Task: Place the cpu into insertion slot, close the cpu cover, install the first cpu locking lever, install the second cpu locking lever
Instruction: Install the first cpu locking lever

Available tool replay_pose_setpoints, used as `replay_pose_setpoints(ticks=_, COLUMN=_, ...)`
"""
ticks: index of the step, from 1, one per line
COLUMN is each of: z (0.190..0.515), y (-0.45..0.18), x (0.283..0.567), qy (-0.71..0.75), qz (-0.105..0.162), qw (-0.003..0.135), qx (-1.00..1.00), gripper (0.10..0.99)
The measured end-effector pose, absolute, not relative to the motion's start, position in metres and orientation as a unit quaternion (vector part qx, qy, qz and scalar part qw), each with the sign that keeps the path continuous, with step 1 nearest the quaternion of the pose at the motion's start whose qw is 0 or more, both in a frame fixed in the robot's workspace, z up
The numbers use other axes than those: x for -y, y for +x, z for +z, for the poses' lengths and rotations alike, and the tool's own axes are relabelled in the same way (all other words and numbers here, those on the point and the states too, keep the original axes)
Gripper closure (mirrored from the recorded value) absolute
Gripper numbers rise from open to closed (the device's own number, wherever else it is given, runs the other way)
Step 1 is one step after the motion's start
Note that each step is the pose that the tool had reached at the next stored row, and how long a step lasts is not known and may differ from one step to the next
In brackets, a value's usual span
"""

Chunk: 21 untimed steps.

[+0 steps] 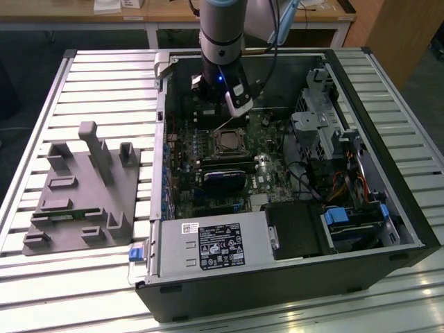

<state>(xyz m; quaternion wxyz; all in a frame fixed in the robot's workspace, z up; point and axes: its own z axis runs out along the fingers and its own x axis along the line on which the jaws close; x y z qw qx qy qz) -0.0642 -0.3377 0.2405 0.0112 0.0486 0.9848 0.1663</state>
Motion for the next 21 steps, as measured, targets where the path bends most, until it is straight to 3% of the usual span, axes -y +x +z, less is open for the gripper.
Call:
replay_pose_setpoints(ticks=10, z=0.2404, y=-0.0636, x=0.3376, qy=0.049, qz=0.163, qw=0.012, qx=-0.985, gripper=0.98)
replay_pose_setpoints(ticks=21, z=0.2372, y=-0.0631, x=0.3377, qy=0.05, qz=0.157, qw=0.028, qx=-0.986, gripper=0.98)
